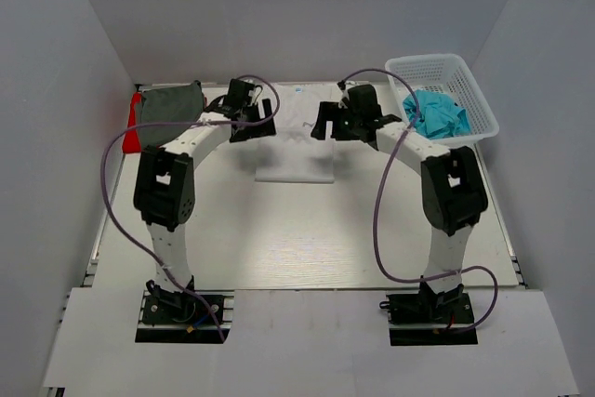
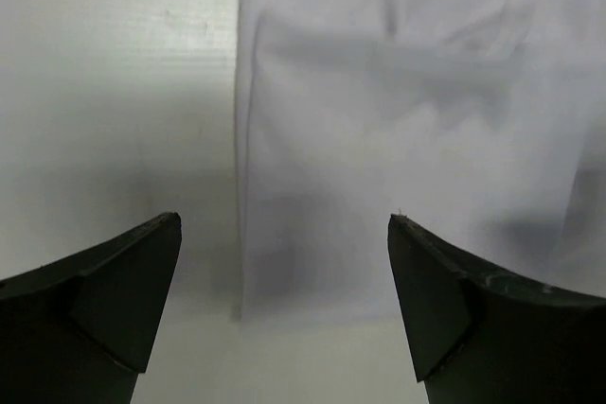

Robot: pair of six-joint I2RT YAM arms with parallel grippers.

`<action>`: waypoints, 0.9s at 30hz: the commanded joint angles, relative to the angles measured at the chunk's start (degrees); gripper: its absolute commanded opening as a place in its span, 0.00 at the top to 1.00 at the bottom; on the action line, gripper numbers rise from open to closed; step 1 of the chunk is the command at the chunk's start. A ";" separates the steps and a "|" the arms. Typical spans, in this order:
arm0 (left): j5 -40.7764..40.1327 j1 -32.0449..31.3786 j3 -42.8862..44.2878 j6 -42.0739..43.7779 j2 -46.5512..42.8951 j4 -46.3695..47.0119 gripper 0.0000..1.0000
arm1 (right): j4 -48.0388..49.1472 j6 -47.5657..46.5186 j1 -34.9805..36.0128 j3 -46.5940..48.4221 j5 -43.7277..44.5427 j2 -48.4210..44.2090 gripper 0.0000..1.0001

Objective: Fold and stack the t-shirts

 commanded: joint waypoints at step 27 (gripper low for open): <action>8.70 -1.10 -22.31 -4.86 -3.32 3.58 0.93 | -0.41 9.58 1.15 -20.40 -5.05 -2.83 0.56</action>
